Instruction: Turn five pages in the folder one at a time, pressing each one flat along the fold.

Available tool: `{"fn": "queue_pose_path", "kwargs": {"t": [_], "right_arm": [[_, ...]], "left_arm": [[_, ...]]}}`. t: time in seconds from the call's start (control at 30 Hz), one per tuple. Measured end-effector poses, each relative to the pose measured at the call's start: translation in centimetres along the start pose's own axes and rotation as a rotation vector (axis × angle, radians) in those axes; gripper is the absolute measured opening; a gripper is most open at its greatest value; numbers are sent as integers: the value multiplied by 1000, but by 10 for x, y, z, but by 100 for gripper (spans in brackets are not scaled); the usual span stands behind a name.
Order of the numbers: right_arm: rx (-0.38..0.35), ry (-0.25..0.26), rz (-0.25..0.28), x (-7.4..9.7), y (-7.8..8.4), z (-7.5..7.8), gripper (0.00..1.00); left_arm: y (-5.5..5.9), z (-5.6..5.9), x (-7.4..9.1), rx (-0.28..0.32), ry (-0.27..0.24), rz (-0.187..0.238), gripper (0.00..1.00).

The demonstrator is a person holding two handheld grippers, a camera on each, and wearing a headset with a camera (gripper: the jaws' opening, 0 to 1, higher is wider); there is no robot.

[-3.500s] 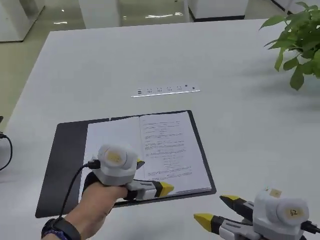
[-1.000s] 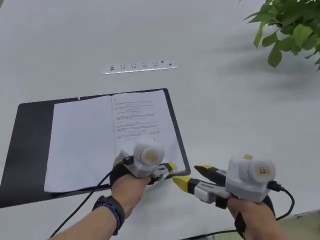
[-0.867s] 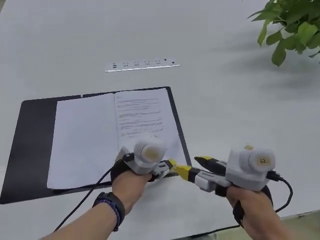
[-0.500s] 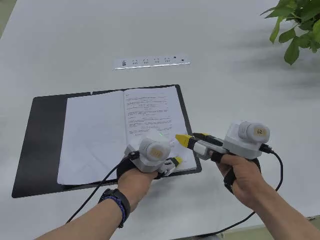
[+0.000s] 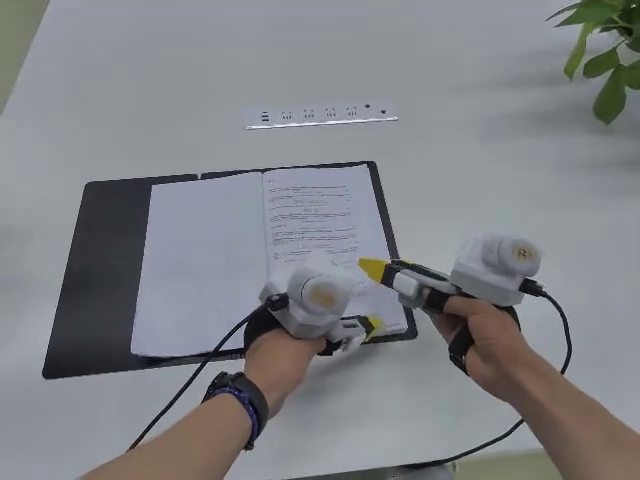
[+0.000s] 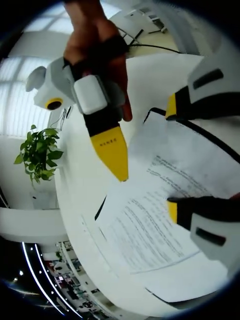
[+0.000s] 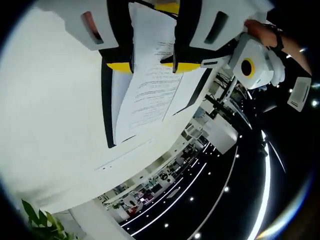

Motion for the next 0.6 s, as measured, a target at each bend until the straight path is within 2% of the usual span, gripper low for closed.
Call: {"fn": "queue_pose_path", "kwargs": {"t": [0.1,0.23,0.37,0.5,0.6], "right_arm": [[-17,-11,6,4,7,-1,19],[-29,-13,0,8,18,-4,12],[-11,-12,-6,11,24,-8,2],[-21,-10,8,11,24,-11,0],[-17,-13,23,10,22,-17,0]], "left_arm": [[3,5,8,11,11,-14,66],[9,4,17,33,2,-28,68],[11,0,32,2,-20,-33,67],[12,-3,48,-9,-38,-25,69],[14,-6,60,5,-59,-12,69]]}}
Point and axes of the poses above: the centre of the closed fingertips' face, and the gripper's own axes: x roughly backward along the fingers, z roughly to its right, y roughly out of its underside, the point moved 5 cm from there along x, roughly backward along the fingers, and after that the axes turned 11 degrees about -x, right-handed, at the moved point
